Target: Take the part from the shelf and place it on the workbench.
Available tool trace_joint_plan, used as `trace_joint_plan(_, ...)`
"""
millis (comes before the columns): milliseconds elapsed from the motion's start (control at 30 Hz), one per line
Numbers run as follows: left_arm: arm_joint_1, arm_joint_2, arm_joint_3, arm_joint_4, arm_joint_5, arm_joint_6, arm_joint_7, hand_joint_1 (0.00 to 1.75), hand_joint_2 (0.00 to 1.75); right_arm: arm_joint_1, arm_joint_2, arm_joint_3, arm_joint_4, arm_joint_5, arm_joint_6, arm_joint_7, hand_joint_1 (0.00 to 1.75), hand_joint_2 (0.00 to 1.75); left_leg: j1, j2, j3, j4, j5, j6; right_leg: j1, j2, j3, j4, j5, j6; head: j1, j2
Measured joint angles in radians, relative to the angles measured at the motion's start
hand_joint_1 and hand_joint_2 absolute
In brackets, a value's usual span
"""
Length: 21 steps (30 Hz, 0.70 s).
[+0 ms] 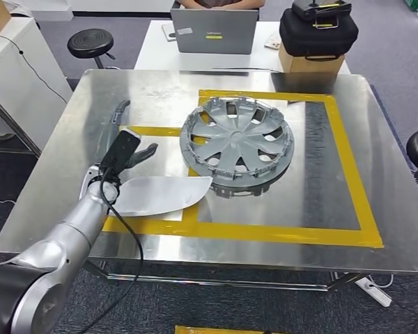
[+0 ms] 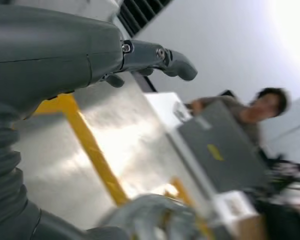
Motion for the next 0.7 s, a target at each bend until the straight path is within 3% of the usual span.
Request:
trace_joint_plan(67,0.061,-0.028,0.016,-0.131,0.147,-0.094,-0.027,0.00,0.00,0.002,0.000,-0.002,0.000,0.000,-0.002,-0.001,0.00,0.00,-0.004,-0.002,0.008,-0.018,-0.004,0.013,0.002,0.000,0.000,-0.004,0.001,0.010,-0.001,0.000)
trace_joint_plan(133,0.131,-0.060,0.022,-0.267,0.321,-0.202,-0.013,0.00,0.00,0.007,0.000,-0.003,0.000,0.000,-0.004,-0.001,0.00,0.00,-0.003,-0.002,0.008,-0.019,-0.003,0.028,0.000,0.000,0.000,-0.006,-0.003,0.020,-0.001,0.000)
trace_joint_plan(167,0.166,-0.078,0.023,-0.332,0.406,-0.253,-0.002,0.00,0.00,0.010,0.000,-0.003,0.000,-0.001,-0.005,-0.001,0.00,0.00,-0.001,-0.002,0.009,-0.020,-0.002,0.035,-0.001,-0.001,-0.009,0.013,-0.018,0.026,0.001,0.000)
trace_joint_plan(200,0.199,-0.095,0.024,-0.390,0.478,-0.293,0.008,0.00,0.00,0.011,0.000,-0.004,0.000,-0.001,-0.007,-0.001,0.00,0.00,0.000,-0.001,0.009,-0.021,-0.002,0.040,-0.001,-0.002,-0.028,0.055,-0.044,0.030,0.002,0.000)
trace_joint_plan(267,0.262,-0.124,0.024,-0.476,0.577,-0.342,0.017,0.00,0.00,0.012,0.000,-0.006,0.000,-0.002,-0.012,-0.001,0.00,0.00,-0.001,-0.001,0.009,-0.021,-0.003,0.047,-0.001,-0.003,-0.091,0.192,-0.111,0.035,0.005,0.000)
trace_joint_plan(333,0.314,-0.144,0.020,-0.528,0.633,-0.369,0.020,0.00,0.00,0.014,0.000,-0.011,0.000,-0.002,-0.015,-0.001,0.00,0.00,-0.002,-0.002,0.009,-0.021,-0.005,0.049,-0.001,-0.003,-0.139,0.287,-0.138,0.036,0.005,0.000)
trace_joint_plan(367,0.332,-0.149,0.018,-0.543,0.647,-0.379,0.020,0.00,0.00,0.016,0.000,-0.014,0.000,-0.003,-0.016,-0.001,0.00,0.00,-0.002,-0.002,0.009,-0.021,-0.005,0.049,-0.001,-0.004,-0.139,0.283,-0.125,0.036,0.005,0.000)
trace_joint_plan(400,0.345,-0.153,0.016,-0.561,0.660,-0.389,0.019,0.00,0.00,0.017,0.000,-0.016,0.000,-0.003,-0.017,-0.001,0.00,0.00,-0.002,-0.003,0.009,-0.021,-0.005,0.049,-0.002,-0.004,-0.121,0.245,-0.097,0.034,0.005,0.000)
trace_joint_plan(467,0.362,-0.160,0.008,-0.600,0.675,-0.403,0.019,0.00,0.00,0.016,0.000,-0.020,0.000,-0.003,-0.017,-0.001,0.00,0.00,-0.003,-0.006,0.010,-0.020,-0.007,0.044,-0.002,-0.004,-0.053,0.111,-0.033,0.030,0.006,0.000)
trace_joint_plan(500,0.371,-0.164,0.002,-0.623,0.682,-0.408,0.019,0.00,0.00,0.014,0.000,-0.022,0.000,-0.003,-0.018,-0.001,0.00,0.00,-0.006,-0.007,0.009,-0.018,-0.009,0.041,-0.002,-0.003,-0.023,0.052,-0.016,0.027,0.006,0.000)
trace_joint_plan(567,0.400,-0.171,-0.013,-0.682,0.691,-0.403,0.028,0.00,0.00,0.013,0.000,-0.026,0.000,-0.005,-0.018,0.000,0.00,0.00,-0.010,-0.007,0.008,-0.017,-0.009,0.030,0.000,-0.001,0.003,0.003,-0.012,0.020,0.004,0.000)
trace_joint_plan(633,0.434,-0.177,-0.035,-0.749,0.700,-0.385,0.042,0.00,0.00,0.016,0.000,-0.030,0.000,-0.010,-0.019,0.002,0.00,0.00,-0.008,-0.006,0.008,-0.016,-0.012,0.019,-0.001,0.001,0.003,0.002,-0.012,0.010,0.002,0.000)
trace_joint_plan(700,0.464,-0.178,-0.066,-0.819,0.707,-0.358,0.051,0.00,0.00,0.018,0.000,-0.038,0.000,-0.018,-0.021,0.004,0.00,0.00,-0.007,-0.004,-0.008,0.023,-0.042,0.009,-0.004,0.001,0.006,0.000,-0.011,-0.001,-0.002,0.000)
